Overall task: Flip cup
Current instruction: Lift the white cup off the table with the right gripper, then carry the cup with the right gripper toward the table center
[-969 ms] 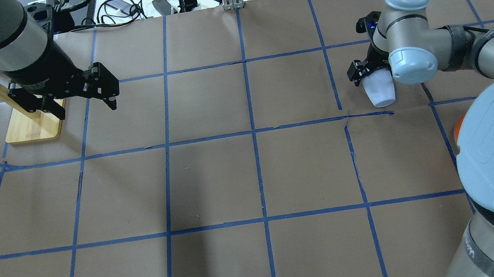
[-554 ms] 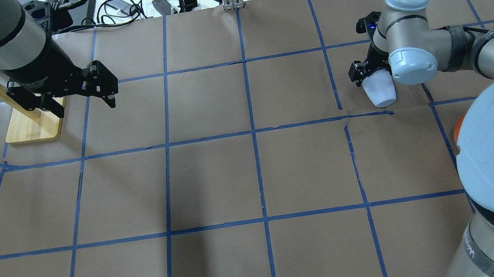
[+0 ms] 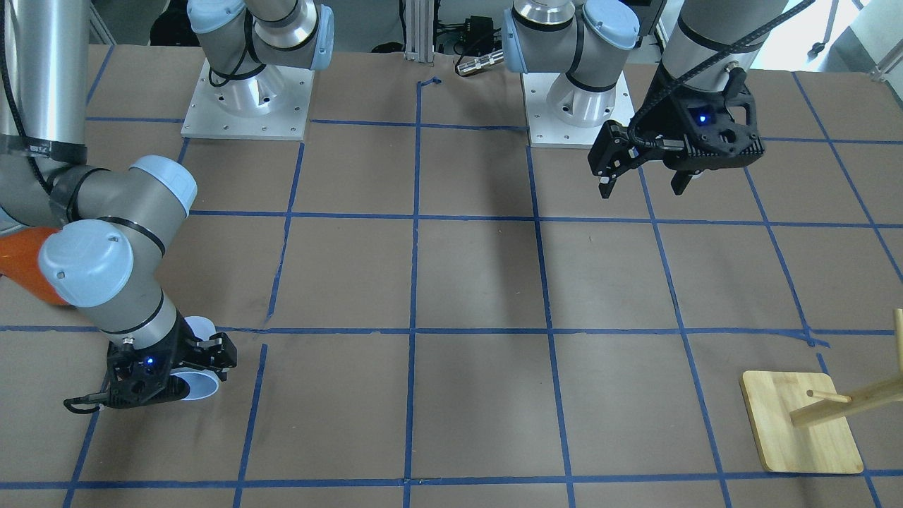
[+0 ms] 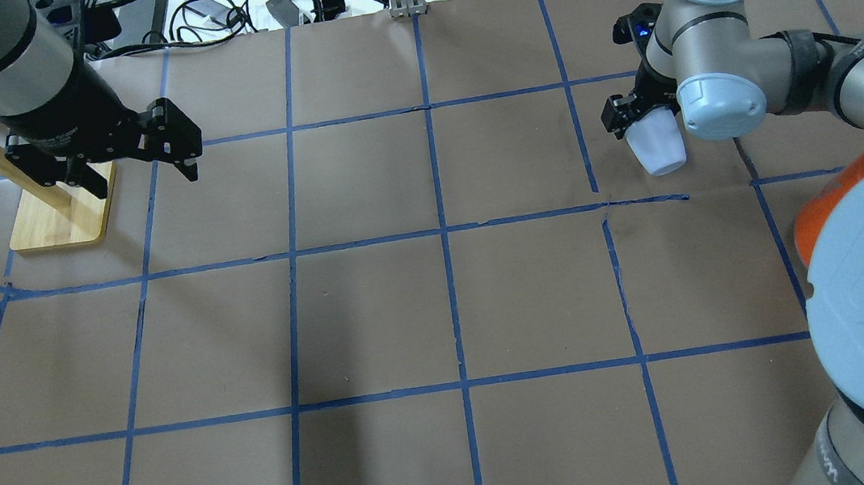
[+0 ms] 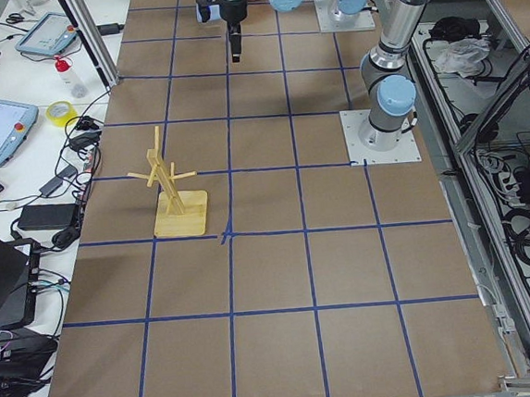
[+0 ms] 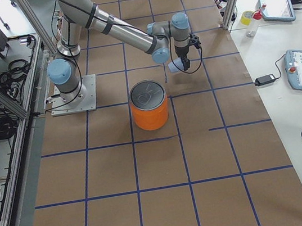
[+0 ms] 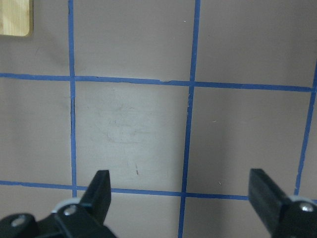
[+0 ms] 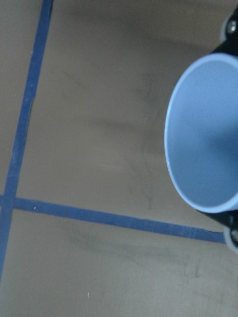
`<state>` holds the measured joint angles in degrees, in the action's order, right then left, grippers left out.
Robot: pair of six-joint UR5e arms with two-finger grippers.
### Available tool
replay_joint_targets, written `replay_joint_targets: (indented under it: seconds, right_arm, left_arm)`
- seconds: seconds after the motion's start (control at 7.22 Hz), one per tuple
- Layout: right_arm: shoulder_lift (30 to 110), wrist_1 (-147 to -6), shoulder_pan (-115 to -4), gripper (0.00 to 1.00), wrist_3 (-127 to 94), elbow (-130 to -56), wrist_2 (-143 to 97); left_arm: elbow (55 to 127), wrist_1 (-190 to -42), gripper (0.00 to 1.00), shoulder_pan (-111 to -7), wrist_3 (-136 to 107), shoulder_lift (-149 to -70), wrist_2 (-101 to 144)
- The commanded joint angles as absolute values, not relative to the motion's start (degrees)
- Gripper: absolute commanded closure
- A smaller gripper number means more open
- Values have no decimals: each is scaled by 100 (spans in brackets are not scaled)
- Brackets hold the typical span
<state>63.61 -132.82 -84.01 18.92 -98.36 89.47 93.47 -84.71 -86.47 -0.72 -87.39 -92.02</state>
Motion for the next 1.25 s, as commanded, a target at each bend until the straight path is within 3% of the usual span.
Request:
replay_joint_targets:
  seconds: [0.0,0.55,1.11]
  right_arm:
    - [6469,-13358,-9223,96,2196,-9765,9043]
    - [6434,-13630,-10711,100,4188,-9712,9035]
    - [5803,-13780,-11512,100,6333,-9281,8965]
  left_arm:
    - [9343,-8464,0,-8526,-70,-8736,-9193]
    - [9325,-8420,0,-8298,245,-8736,-9422]
    - [9360,-8420,0,-7946,403,-8736,-9369]
